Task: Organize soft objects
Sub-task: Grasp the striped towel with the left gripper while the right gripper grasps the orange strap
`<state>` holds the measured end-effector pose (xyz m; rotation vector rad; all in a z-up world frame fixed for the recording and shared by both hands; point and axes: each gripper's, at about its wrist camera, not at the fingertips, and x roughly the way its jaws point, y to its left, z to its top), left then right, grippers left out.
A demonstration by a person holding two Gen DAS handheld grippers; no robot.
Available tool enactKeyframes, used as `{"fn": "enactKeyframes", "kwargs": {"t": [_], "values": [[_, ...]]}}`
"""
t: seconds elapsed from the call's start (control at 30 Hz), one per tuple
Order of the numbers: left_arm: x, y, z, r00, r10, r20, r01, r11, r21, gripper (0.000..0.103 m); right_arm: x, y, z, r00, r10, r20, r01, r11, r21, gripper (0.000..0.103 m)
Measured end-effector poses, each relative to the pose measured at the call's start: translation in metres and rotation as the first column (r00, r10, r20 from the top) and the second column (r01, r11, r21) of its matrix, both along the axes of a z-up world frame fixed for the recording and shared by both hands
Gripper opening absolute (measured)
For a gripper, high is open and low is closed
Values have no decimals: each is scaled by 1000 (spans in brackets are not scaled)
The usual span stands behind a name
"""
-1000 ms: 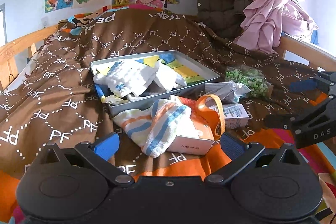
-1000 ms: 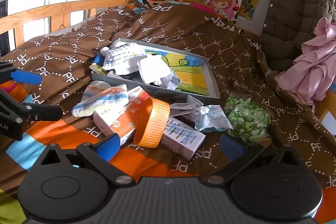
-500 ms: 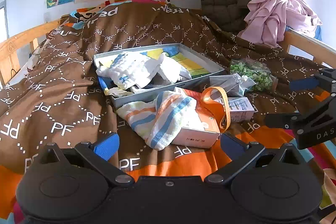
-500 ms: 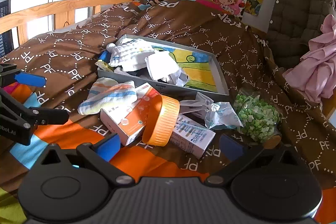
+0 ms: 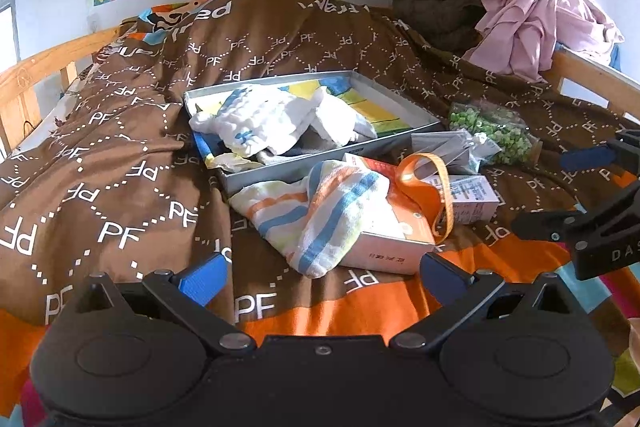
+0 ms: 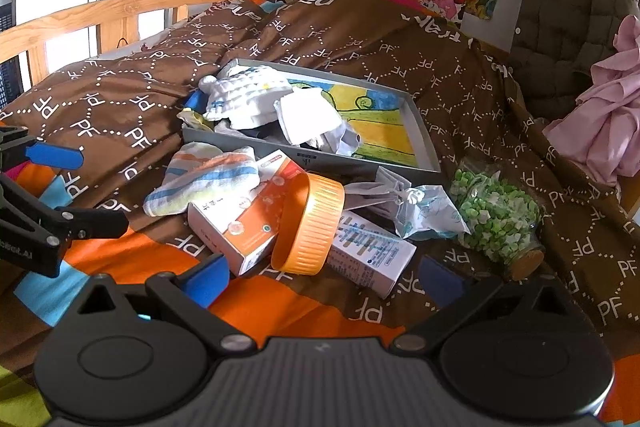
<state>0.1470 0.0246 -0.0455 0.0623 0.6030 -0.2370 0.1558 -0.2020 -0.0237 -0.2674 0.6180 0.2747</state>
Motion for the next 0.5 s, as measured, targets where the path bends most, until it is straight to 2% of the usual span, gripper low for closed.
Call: {"fn": "enactKeyframes", "kwargs": {"t": [0.4, 0.5], "values": [[20, 2, -9, 999, 18, -31, -18, 1000, -3, 102, 10, -1, -8, 1000, 3, 2, -3, 1000, 0, 103], [29, 2, -10, 999, 23, -33, -24, 1000, -8, 102, 15, -3, -8, 999, 36, 16, -37, 999, 15, 103]]}}
